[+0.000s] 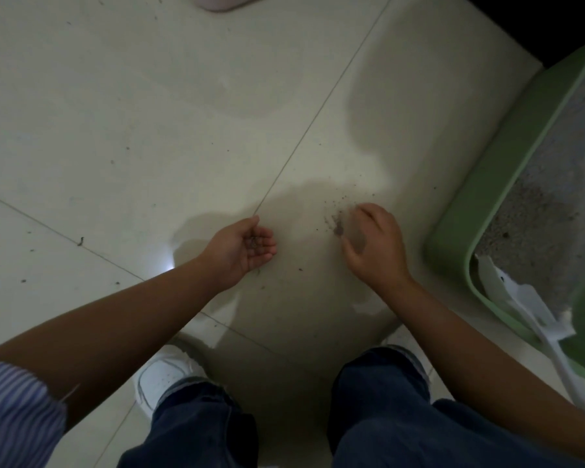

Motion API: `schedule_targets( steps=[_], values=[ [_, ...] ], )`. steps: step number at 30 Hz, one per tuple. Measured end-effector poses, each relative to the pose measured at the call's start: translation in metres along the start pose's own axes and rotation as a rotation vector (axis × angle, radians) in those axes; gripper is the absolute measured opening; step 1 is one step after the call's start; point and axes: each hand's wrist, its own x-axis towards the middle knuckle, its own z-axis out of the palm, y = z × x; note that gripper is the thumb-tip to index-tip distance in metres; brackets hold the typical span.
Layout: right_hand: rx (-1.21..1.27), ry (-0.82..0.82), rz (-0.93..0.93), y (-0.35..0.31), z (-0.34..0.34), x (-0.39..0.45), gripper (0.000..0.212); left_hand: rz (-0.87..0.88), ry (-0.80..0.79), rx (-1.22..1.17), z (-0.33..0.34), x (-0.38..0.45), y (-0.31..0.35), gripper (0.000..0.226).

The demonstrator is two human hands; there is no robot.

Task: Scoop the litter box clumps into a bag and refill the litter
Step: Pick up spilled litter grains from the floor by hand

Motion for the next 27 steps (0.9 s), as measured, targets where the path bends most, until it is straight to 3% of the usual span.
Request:
schedule_targets(
  steps=[4, 8, 12, 17, 21, 24, 27],
  values=[
    [-0.087, -0.239, -0.048, 0.007, -0.006, -0.009, 0.049, -0.007, -0.026, -0.003, 0.005, 0.000, 0.000, 0.039],
    [-0.064, -0.292, 0.011, -0.002, -0.007, 0.007, 0.048, -0.004, -0.030, 0.003, 0.006, 0.000, 0.001, 0.039],
    [-0.062, -0.318, 0.020, -0.007, -0.005, 0.022, 0.039, -0.006, -0.031, -0.004, 0.005, -0.001, 0.003, 0.039],
    [-0.123, -0.219, -0.149, -0.005, 0.003, 0.023, 0.008, -0.003, -0.032, -0.019, 0.003, -0.001, 0.004, 0.040],
    [-0.220, -0.371, -0.187, -0.004, 0.004, 0.020, 0.025, -0.003, -0.040, -0.033, 0.007, -0.002, 0.005, 0.040],
    [-0.239, -0.396, -0.187, -0.006, 0.004, 0.021, 0.031, -0.010, -0.042, -0.063, 0.010, -0.003, 0.007, 0.040],
    [-0.268, -0.344, -0.241, -0.013, 0.001, 0.027, 0.013, -0.027, -0.046, -0.084, 0.013, -0.003, 0.007, 0.043]
  ],
)
